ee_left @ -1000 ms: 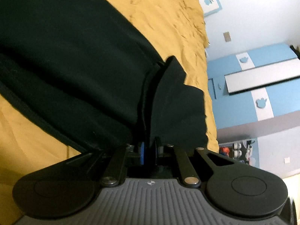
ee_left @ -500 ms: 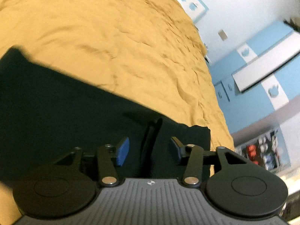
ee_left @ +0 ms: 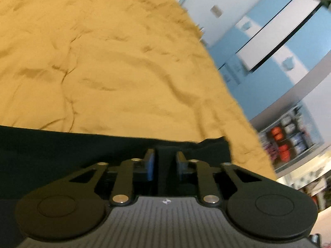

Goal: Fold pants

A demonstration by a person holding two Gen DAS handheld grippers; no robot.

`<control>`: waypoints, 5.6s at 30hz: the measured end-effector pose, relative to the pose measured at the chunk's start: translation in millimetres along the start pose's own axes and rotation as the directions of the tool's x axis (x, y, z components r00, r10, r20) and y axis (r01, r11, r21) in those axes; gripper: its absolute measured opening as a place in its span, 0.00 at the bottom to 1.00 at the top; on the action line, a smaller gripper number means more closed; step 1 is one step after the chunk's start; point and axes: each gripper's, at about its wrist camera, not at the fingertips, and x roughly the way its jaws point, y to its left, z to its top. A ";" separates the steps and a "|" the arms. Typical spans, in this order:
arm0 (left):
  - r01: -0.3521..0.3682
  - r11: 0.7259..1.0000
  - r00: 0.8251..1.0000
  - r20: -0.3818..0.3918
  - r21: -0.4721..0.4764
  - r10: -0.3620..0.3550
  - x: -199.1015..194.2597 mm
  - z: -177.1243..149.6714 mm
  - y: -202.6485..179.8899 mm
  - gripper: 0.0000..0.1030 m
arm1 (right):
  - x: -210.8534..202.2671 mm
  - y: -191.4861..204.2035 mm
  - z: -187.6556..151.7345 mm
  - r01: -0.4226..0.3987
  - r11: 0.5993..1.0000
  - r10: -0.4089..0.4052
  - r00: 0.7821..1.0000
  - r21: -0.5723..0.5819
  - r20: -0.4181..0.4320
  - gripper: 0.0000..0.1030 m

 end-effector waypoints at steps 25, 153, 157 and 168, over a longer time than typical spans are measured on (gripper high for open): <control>-0.201 0.980 0.979 0.038 -0.005 0.201 -9.6 -1.9 13.0 0.18 | -39.3 -7.4 6.7 0.170 0.983 -0.158 0.975 0.070 -0.156 0.32; -0.077 0.978 0.989 0.108 -0.191 0.099 -113.2 -69.6 25.2 0.67 | -49.6 -52.5 47.8 0.004 0.777 0.011 1.000 0.630 -0.020 0.51; -0.047 0.980 0.995 0.073 -0.195 0.063 -102.9 -77.9 24.5 0.67 | -42.8 -43.4 43.1 0.047 0.793 0.027 0.993 0.607 -0.113 0.37; -0.085 0.995 0.994 -0.075 -0.059 0.081 -69.5 -105.2 4.2 0.44 | -61.9 -45.6 38.4 0.180 0.910 -0.114 0.975 0.373 -0.192 0.10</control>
